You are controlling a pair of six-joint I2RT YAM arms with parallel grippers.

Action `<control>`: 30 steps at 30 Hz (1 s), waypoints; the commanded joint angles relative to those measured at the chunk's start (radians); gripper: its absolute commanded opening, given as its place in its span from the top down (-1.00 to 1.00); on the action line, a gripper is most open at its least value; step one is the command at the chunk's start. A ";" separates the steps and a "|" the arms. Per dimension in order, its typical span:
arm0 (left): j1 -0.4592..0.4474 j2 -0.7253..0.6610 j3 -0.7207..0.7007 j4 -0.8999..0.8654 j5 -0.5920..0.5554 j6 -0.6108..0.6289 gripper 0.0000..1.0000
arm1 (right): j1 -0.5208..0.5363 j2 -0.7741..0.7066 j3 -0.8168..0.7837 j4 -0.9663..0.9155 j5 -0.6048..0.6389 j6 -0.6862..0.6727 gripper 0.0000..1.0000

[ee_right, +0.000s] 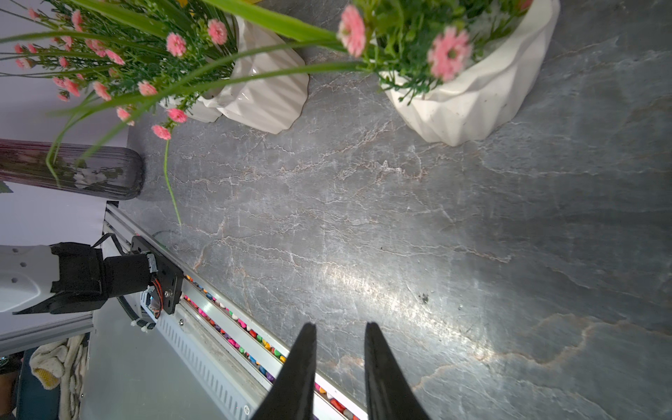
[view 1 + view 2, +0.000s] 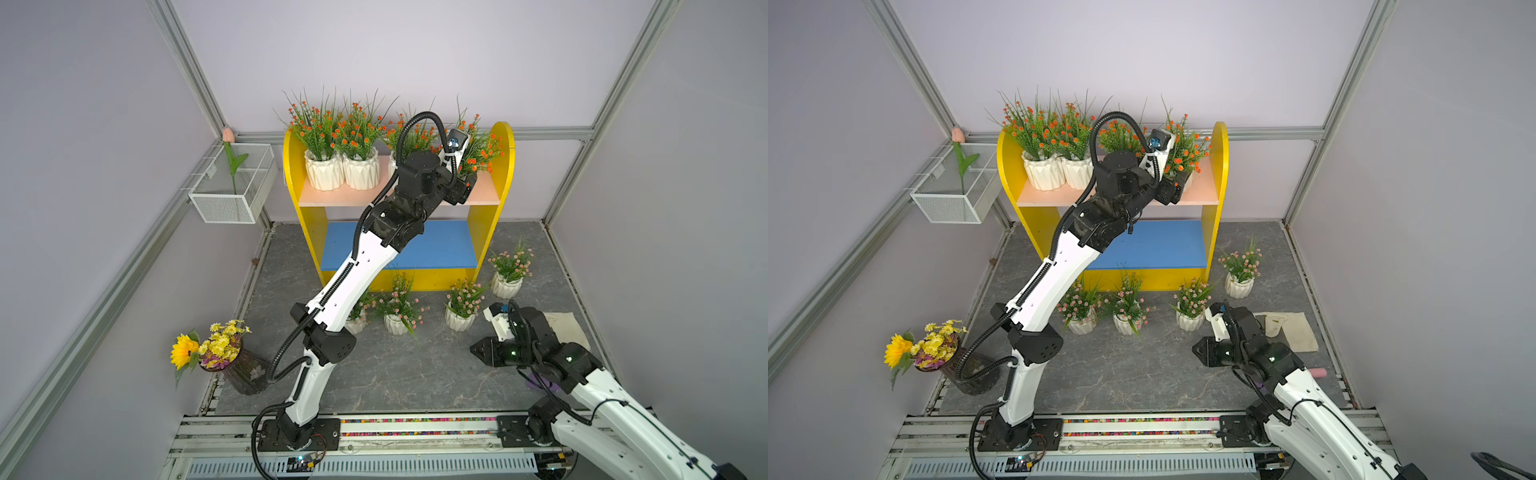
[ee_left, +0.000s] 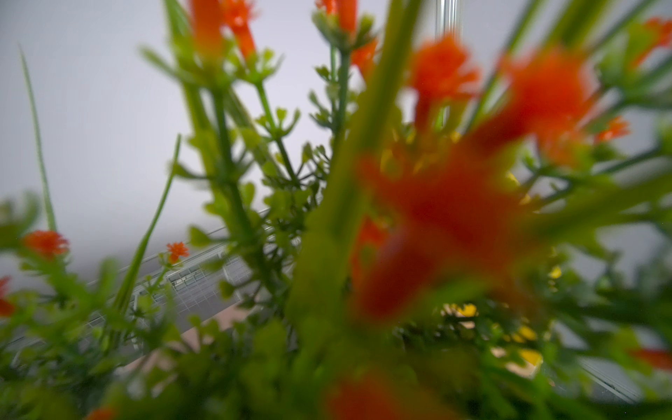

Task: Place the baby's breath potted plants on the rack by color
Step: Place the baby's breath potted plant on the rack.

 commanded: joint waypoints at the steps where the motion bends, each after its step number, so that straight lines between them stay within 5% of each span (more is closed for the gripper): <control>1: 0.008 0.023 0.034 0.047 -0.010 -0.003 -0.76 | 0.007 -0.017 -0.016 -0.003 0.007 0.024 0.47; 30: -0.013 -0.029 0.007 0.028 0.043 -0.009 -0.88 | 0.007 -0.026 -0.007 -0.005 0.017 0.017 0.44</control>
